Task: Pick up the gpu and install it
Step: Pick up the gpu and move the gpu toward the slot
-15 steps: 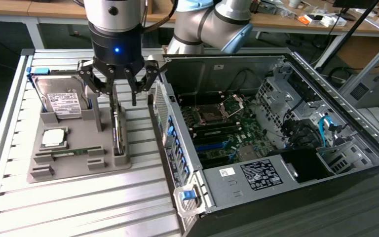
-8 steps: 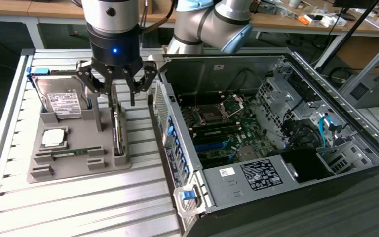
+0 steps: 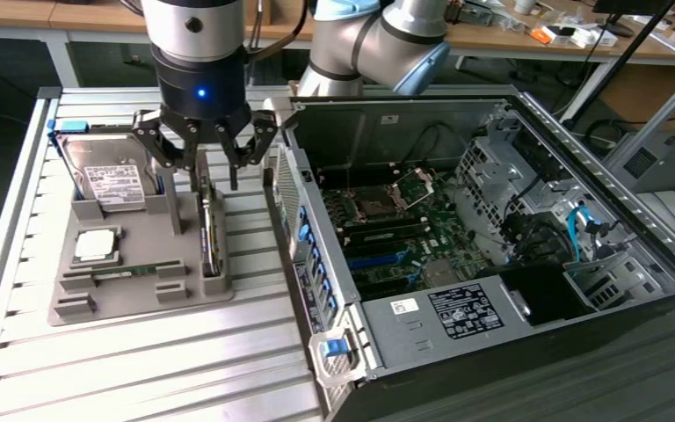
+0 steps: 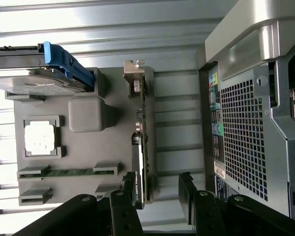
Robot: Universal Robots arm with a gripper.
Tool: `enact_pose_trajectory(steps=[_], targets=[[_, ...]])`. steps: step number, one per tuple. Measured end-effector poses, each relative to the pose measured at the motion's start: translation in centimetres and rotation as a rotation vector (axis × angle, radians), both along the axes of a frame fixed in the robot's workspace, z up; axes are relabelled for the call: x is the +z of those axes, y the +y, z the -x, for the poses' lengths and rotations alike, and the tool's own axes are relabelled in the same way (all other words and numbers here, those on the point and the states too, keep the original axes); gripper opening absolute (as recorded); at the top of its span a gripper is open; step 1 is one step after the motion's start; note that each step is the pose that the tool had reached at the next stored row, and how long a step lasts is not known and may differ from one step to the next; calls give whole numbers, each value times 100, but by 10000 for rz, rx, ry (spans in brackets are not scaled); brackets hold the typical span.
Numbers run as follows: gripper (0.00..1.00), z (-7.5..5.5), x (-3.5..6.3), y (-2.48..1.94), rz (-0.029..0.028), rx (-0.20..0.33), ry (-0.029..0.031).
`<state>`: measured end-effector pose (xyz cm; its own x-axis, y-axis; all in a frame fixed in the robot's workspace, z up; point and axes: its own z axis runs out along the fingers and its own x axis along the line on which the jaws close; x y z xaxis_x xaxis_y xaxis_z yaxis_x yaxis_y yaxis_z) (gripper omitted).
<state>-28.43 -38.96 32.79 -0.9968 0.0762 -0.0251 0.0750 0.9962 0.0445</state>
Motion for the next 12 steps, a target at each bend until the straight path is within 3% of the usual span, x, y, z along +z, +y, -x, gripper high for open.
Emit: enact_pose_trajectory(steps=[12], targets=[[48,34,-82,11,0,0,-1]])
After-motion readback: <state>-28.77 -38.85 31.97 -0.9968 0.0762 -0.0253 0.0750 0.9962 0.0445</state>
